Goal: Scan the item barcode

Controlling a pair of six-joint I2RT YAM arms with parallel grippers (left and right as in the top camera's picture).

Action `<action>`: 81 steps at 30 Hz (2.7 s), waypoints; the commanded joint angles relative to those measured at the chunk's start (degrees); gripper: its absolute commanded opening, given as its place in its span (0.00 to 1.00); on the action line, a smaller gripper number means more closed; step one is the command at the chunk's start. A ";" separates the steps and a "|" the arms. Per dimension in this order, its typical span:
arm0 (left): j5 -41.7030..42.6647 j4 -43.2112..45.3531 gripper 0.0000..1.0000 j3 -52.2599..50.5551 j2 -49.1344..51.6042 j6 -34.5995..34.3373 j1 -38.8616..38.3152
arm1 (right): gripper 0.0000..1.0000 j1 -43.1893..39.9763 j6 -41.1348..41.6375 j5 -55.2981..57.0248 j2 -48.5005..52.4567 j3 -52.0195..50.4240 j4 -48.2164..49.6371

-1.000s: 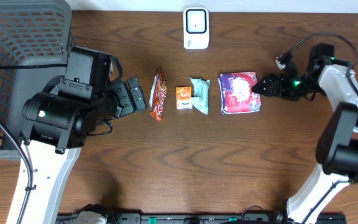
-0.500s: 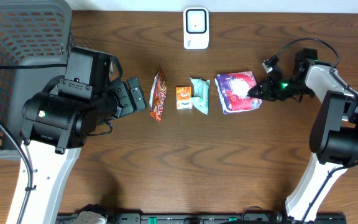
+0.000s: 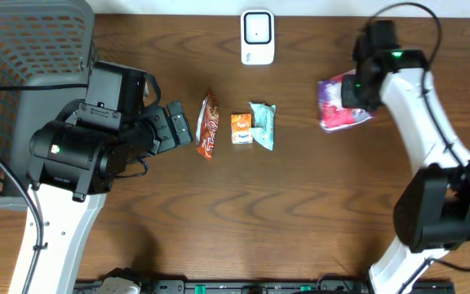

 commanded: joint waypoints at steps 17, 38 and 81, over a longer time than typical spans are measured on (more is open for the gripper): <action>-0.33 0.00 0.98 0.37 -0.31 -0.13 0.02 | 0.47 25.97 9.14 19.02 11.56 2.80 1.03; -0.33 0.00 0.98 0.37 -0.31 -0.11 0.02 | 0.68 -6.27 -17.44 -45.99 14.51 18.45 -13.46; -0.33 0.00 0.98 0.37 -0.31 -0.13 0.02 | 0.60 25.83 9.68 13.90 15.74 1.40 3.23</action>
